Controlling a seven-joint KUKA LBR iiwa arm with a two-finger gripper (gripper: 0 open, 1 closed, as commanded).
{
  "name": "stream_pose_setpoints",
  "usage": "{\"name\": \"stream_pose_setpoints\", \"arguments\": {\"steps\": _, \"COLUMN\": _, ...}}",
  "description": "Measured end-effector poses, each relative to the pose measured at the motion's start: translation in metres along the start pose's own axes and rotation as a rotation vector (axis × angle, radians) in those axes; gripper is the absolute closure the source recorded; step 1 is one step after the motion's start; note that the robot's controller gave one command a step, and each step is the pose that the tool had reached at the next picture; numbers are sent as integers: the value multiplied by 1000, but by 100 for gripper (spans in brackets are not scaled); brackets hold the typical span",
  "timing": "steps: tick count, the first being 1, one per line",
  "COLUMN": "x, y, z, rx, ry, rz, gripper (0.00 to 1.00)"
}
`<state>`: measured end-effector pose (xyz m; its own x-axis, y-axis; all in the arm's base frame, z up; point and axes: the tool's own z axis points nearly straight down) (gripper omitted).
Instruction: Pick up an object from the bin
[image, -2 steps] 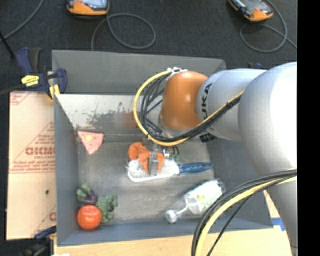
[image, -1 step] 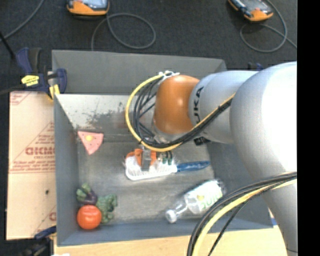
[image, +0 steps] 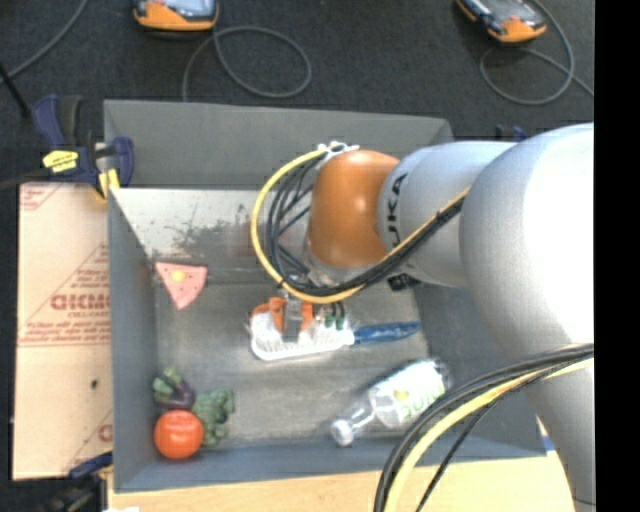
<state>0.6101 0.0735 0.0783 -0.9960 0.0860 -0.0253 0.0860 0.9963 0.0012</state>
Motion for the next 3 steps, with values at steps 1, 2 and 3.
{"name": "stream_pose_setpoints", "arguments": {"steps": 1, "x": -14, "y": 7, "z": -121, "rx": 0, "ry": -3, "rz": -20, "gripper": 100}}
{"name": "stream_pose_setpoints", "arguments": {"steps": 2, "x": -14, "y": 7, "z": -121, "rx": 0, "ry": -2, "rz": -20, "gripper": 100}}
{"name": "stream_pose_setpoints", "arguments": {"steps": 3, "x": -16, "y": 4, "z": -159, "rx": 2, "ry": 5, "rz": -24, "gripper": 100}}
